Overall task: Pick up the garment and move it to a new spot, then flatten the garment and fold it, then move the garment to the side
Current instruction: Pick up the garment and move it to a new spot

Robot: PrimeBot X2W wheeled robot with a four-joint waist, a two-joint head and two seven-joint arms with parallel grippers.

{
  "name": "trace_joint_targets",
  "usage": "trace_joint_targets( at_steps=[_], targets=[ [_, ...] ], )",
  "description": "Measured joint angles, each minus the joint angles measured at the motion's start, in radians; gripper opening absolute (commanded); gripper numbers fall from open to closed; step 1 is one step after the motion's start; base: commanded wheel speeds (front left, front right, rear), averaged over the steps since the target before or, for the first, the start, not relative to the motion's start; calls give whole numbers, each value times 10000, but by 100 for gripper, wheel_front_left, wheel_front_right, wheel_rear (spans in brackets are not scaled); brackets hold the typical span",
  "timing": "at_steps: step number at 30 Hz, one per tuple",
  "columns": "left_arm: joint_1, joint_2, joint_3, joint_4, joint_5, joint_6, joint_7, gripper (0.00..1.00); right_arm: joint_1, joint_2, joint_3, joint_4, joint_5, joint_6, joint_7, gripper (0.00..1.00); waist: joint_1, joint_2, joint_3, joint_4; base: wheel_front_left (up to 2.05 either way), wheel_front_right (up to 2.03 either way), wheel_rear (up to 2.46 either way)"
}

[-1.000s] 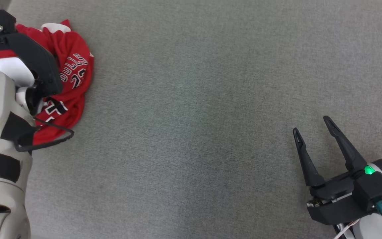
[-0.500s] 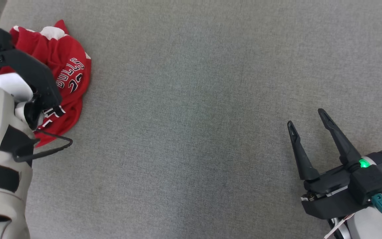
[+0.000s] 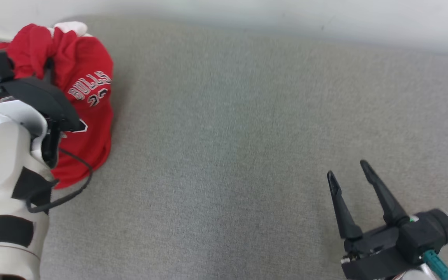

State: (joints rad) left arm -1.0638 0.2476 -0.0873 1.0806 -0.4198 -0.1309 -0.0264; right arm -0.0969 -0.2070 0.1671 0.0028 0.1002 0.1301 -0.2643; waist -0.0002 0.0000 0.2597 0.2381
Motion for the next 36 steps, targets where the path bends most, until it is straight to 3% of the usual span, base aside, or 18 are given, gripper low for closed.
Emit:
trace_joint_targets(
  at_steps=[7, 14, 18, 26, 36],
  targets=[
    [362, -92, -773, -1304, -658, 0, -439, 0, 695, 493, -38, 92, 113, 0, -2, 100, -1, -1, -1138, -152, 0, 0, 0],
    [782, -186, -1338, -2796, -1350, 0, -63, 0, 1053, 738, -46, 54, 140, 0, 0, 100, -1, -2, -2022, -673, 0, 0, 0],
    [1285, -265, -1620, -4240, -1837, 0, 376, 0, 1177, 786, -211, -44, 136, 0, 0, 100, 0, -2, -2363, -1531, 0, 0, 0],
    [1838, -558, -1858, -5753, -2067, 150, 911, 0, 1211, 859, -251, -81, 132, 0, -2, 100, 1, -1, -2551, -2949, 0, 0, 0],
    [2608, -876, -2378, -6464, -2119, 389, 1427, 0, 1175, 920, -270, -115, 136, 0, 0, 100, 2, -1, -2534, -4271, 0, 0, 0]
  ],
)
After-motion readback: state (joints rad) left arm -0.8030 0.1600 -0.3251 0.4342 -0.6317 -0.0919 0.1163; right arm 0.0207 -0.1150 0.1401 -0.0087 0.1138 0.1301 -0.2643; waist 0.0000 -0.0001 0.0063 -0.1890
